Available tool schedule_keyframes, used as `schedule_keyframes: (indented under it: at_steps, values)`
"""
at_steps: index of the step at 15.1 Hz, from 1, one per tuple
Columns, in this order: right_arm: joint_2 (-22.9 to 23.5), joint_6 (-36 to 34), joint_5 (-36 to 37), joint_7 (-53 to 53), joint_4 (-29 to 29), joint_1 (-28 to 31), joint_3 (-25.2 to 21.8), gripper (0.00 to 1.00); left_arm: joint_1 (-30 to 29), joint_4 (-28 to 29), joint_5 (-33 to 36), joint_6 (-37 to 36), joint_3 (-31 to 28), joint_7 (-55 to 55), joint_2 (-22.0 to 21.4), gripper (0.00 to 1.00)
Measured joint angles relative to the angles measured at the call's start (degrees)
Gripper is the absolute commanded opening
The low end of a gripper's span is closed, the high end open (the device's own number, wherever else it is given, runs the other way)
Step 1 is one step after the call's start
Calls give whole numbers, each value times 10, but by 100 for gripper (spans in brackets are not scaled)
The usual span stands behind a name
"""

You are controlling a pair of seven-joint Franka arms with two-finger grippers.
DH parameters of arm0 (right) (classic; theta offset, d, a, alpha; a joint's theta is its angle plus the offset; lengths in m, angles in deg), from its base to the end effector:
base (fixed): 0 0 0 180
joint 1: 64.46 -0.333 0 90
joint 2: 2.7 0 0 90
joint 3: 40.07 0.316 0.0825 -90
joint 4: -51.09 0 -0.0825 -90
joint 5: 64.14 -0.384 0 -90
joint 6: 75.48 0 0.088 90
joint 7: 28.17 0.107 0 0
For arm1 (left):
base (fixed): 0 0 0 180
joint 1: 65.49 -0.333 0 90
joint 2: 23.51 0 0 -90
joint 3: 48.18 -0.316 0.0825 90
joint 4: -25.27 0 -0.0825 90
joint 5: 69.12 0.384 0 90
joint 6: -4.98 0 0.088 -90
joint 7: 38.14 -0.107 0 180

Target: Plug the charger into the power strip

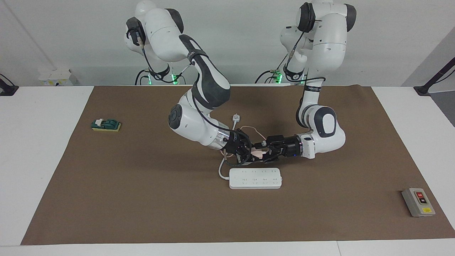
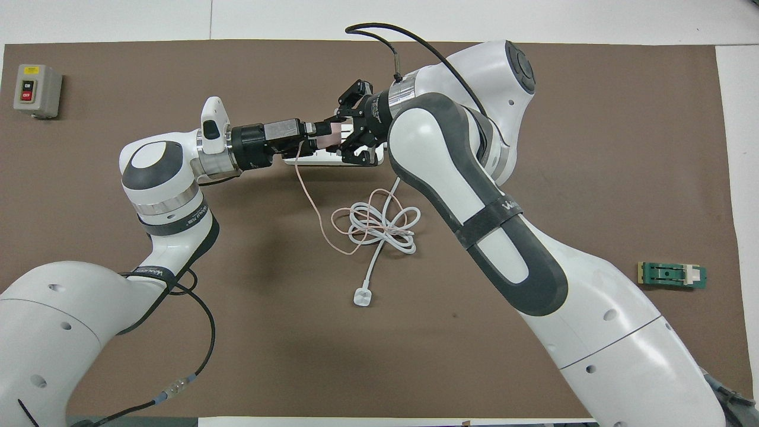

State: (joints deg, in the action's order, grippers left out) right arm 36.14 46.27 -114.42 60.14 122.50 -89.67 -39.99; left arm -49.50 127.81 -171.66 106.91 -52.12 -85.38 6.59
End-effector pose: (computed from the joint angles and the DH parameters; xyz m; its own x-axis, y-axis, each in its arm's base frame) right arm 0.6766 0.3574 0.3997 0.0613 -0.6899 -0.7213 -0.9981 -0.0446 -0.0421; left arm 0.6265 -0.2254 0.3039 0.9946 0.0796 0.0660 -0.0645 -0.0216 0.9977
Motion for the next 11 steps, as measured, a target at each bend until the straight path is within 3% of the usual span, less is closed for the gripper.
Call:
schedule_keyframes:
  at_steps: [3, 4, 5, 8, 11]
  values:
    - [0, 0, 0, 0, 0, 0, 0, 0, -2, -1, 0, 0, -1, 0, 1, 97]
    - [0, 0, 0, 0, 0, 0, 0, 0, -3, -1, 0, 0, -1, -1, 1, 83]
    - [0, 0, 0, 0, 0, 0, 0, 0, -5, -1, 0, 0, -1, -1, 1, 78]
    - [0, 0, 0, 0, -1, 0, 0, 0, -8, -2, 0, -1, -1, -2, 1, 36]
    - [0, 0, 0, 0, -1, 0, 0, 0, -8, -2, 0, -1, -2, -3, 1, 3]
